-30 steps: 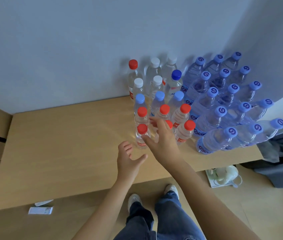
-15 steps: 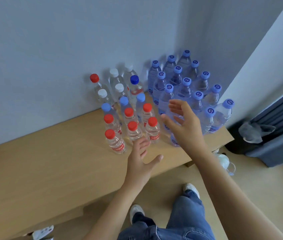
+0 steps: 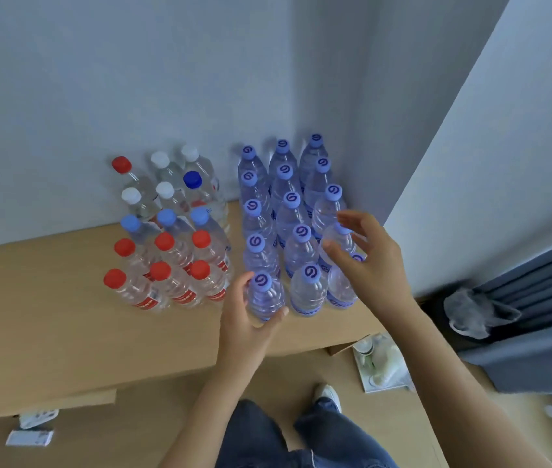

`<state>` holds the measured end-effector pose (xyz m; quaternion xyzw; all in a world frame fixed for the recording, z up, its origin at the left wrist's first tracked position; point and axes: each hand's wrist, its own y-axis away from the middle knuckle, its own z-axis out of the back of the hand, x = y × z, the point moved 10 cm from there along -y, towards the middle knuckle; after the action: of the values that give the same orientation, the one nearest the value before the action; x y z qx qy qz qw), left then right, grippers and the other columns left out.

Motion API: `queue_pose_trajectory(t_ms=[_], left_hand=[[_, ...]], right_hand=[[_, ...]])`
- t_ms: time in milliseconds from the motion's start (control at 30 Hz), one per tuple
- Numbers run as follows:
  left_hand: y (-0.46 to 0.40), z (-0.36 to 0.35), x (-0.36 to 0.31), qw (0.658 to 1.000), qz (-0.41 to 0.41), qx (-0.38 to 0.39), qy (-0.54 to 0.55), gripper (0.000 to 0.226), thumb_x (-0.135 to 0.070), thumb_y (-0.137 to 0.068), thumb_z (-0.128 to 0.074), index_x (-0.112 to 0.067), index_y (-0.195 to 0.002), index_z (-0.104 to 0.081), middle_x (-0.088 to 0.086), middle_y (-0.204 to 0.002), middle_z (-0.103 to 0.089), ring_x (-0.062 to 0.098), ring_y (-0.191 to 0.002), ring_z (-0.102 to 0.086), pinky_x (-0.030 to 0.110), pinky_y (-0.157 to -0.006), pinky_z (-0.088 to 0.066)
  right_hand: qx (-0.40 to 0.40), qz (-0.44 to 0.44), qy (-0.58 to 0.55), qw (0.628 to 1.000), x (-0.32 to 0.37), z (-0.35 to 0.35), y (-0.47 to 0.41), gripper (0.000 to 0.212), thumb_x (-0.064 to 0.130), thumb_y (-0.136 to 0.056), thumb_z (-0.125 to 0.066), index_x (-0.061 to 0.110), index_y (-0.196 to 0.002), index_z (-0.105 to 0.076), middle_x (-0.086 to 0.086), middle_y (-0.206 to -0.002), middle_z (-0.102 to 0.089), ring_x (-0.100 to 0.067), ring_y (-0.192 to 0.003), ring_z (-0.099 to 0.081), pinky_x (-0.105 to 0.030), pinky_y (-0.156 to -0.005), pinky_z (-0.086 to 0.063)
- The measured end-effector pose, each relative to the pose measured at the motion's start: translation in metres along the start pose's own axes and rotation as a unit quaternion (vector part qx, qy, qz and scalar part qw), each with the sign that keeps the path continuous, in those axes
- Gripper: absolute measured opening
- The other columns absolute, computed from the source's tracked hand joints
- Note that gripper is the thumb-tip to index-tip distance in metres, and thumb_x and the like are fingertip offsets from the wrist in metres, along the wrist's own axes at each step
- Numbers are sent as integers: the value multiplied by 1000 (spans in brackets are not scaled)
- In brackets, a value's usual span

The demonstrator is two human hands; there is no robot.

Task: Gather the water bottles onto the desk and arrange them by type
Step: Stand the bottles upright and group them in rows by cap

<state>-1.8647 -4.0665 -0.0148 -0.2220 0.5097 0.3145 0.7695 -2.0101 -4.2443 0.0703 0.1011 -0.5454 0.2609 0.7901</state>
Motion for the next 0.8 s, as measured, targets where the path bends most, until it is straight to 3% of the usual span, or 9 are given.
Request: queue_pose_trajectory(t_ms=[100, 200, 333, 400, 500, 600, 700, 800], left_hand=[[-1, 0, 4, 999, 26, -32, 1, 66, -11, -74, -85, -18, -130, -51, -11, -126, -56, 8, -123, -52, 32, -105, -43], [-3, -3, 8, 997, 53, -47, 16, 63, -8, -73, -85, -33, -121, -52, -21, -120, -55, 1, -117, -54, 24, -96, -44], [-9, -7, 18, 994, 89, -66, 23, 64, -4, -71, -86, -39, -110, -50, -3, -118, -57, 16, -112, -60, 38, -97, -51], [-12, -9, 23, 992, 103, -63, 26, 61, -3, -70, -86, -35, -110, -51, 1, -118, -60, 13, -108, -62, 40, -96, -52], [-15, -13, 27, 992, 109, -55, 32, 61, 0, -70, -86, -36, -106, -52, -1, -113, -61, -6, -96, -62, 26, -85, -55], [-16, -14, 36, 990, 120, -65, 42, 60, 4, -69, -85, -35, -103, -55, 0, -110, -64, -5, -92, -64, 15, -73, -54], [-15, -14, 42, 988, 129, -66, 53, 58, 2, -68, -87, -31, -106, -57, 4, -113, -65, 13, -104, -65, 30, -83, -57], [-17, -20, 43, 990, 128, -46, 47, 59, -1, -67, -88, -27, -110, -57, 5, -115, -64, 19, -108, -64, 43, -91, -56]], right_hand=[[24, -18, 14, 999, -28, 8, -4, 39, 19, -86, -74, 19, -122, -60, 7, -123, -64, -5, -116, -57, -14, -97, -41], [50, -45, 15, 998, -54, 5, -4, 41, 16, -84, -76, 21, -122, -59, 5, -123, -63, -9, -116, -57, -24, -100, -43], [74, -68, 15, 995, -81, -6, -1, 46, 18, -80, -80, 28, -117, -56, 14, -115, -61, 0, -106, -56, -7, -90, -38], [79, -82, 13, 993, -93, -8, 1, 47, 19, -78, -82, 27, -116, -57, 18, -110, -61, 8, -99, -56, -1, -83, -38], [79, -106, 7, 991, -110, -10, 2, 45, 23, -73, -82, 26, -111, -58, 16, -105, -63, 7, -97, -57, -5, -78, -42], [66, -121, 24, 990, -121, -7, 2, 43, 20, -73, -85, 26, -105, -58, 12, -102, -62, 9, -95, -56, -5, -74, -42], [59, -115, 32, 991, -123, -6, 1, 40, 18, -72, -86, 23, -102, -59, 8, -100, -64, 9, -94, -55, -1, -73, -39], [61, -115, 31, 991, -124, -8, 1, 39, 18, -72, -86, 22, -101, -60, 6, -100, -64, 6, -93, -56, -2, -75, -40]])
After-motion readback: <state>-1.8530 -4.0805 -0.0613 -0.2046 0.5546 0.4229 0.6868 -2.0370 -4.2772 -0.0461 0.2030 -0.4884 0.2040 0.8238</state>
